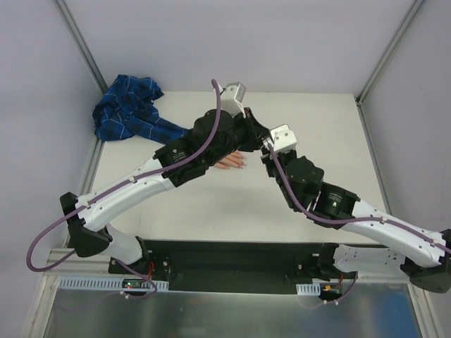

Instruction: Paint the nails

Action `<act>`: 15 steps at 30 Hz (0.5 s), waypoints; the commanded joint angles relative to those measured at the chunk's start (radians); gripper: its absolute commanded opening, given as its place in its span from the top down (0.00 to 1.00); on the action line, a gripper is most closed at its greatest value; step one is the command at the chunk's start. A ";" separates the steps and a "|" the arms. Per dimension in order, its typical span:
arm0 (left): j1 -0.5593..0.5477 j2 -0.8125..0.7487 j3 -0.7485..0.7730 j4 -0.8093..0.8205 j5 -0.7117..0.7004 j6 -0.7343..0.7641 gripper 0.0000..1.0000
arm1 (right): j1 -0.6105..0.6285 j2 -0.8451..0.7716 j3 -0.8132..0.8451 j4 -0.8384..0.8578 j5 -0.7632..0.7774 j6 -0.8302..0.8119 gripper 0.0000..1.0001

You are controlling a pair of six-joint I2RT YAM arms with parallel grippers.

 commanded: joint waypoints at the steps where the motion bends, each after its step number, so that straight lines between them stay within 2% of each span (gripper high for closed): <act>1: -0.026 0.027 0.019 -0.028 0.027 0.016 0.83 | -0.021 -0.058 -0.005 0.085 -0.238 -0.061 1.00; 3: -0.005 0.005 0.003 0.008 0.101 0.051 0.62 | -0.080 -0.104 -0.050 0.061 -0.352 0.036 1.00; 4: 0.036 -0.012 -0.034 0.024 0.205 0.060 0.47 | -0.144 -0.121 -0.062 0.039 -0.466 0.071 1.00; 7: 0.102 -0.100 -0.158 0.129 0.352 0.045 0.33 | -0.221 -0.177 -0.099 -0.011 -0.613 0.140 1.00; 8: 0.140 -0.128 -0.200 0.181 0.464 0.034 0.26 | -0.232 -0.187 -0.100 -0.031 -0.644 0.155 1.00; 9: 0.170 -0.178 -0.244 0.316 0.532 0.022 0.24 | -0.242 -0.213 -0.102 -0.048 -0.677 0.177 1.00; 11: 0.231 -0.231 -0.365 0.464 0.734 -0.042 0.20 | -0.259 -0.241 -0.110 -0.085 -0.777 0.200 1.00; 13: 0.254 -0.251 -0.431 0.608 0.828 -0.093 0.17 | -0.272 -0.281 -0.116 -0.108 -0.866 0.224 1.00; 15: 0.267 -0.265 -0.456 0.654 0.913 -0.101 0.17 | -0.278 -0.311 -0.122 -0.118 -0.898 0.241 1.00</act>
